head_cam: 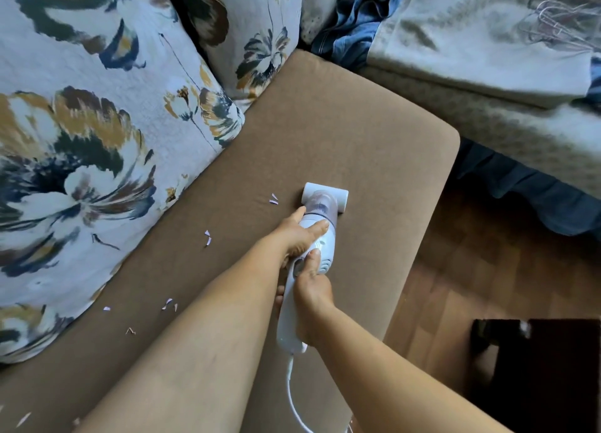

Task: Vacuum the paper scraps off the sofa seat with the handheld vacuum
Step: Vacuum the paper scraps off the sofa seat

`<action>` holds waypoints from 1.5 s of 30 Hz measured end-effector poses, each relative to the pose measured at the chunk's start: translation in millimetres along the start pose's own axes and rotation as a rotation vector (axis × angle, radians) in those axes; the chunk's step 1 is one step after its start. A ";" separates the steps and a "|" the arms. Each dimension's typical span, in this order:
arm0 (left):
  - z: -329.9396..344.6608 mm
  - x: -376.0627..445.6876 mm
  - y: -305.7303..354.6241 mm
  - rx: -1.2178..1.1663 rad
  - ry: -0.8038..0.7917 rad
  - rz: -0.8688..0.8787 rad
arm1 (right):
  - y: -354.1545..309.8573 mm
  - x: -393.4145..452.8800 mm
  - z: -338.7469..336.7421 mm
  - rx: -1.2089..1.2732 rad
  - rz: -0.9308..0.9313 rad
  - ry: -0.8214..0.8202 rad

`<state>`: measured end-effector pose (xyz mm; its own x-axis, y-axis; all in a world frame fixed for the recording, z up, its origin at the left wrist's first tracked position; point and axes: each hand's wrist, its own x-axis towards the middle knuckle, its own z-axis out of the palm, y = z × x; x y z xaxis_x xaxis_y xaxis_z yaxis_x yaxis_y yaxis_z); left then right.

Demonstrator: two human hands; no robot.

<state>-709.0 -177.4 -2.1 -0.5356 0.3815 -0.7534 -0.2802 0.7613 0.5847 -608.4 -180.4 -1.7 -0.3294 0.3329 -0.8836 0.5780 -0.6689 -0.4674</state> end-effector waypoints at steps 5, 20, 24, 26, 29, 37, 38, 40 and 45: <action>-10.7 -33.8 -51.5 0.080 -0.009 0.007 | 52.1 -30.3 21.4 0.017 0.044 -0.032; -40.7 -137.6 -183.5 0.011 0.005 -0.014 | 186.7 -115.6 72.4 0.020 0.083 -0.065; -44.3 -158.8 -193.4 -0.018 0.023 -0.018 | 196.2 -137.3 75.7 -0.012 0.065 -0.039; -46.7 -166.3 -191.8 -0.022 0.027 -0.009 | 196.8 -144.8 76.0 -0.001 0.057 -0.029; -52.6 -175.7 -182.9 -0.037 0.033 0.009 | 193.9 -151.0 78.0 -0.002 0.025 -0.021; -75.1 -167.6 -131.6 -0.065 0.087 0.073 | 141.8 -144.1 82.0 -0.047 -0.076 -0.062; -75.9 -160.9 -125.0 -0.066 0.097 0.069 | 133.9 -138.4 81.7 -0.036 -0.070 -0.069; -76.1 -149.3 -113.0 -0.065 0.109 0.071 | 121.0 -125.0 80.7 -0.039 -0.066 -0.073; -74.9 -110.1 -81.2 -0.032 0.122 0.053 | 86.3 -78.9 78.5 -0.085 -0.066 -0.072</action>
<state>-687.0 -320.5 55.9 -0.6426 0.3525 -0.6803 -0.2737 0.7237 0.6335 -591.1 -316.6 29.8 -0.4192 0.3238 -0.8482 0.6134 -0.5878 -0.5275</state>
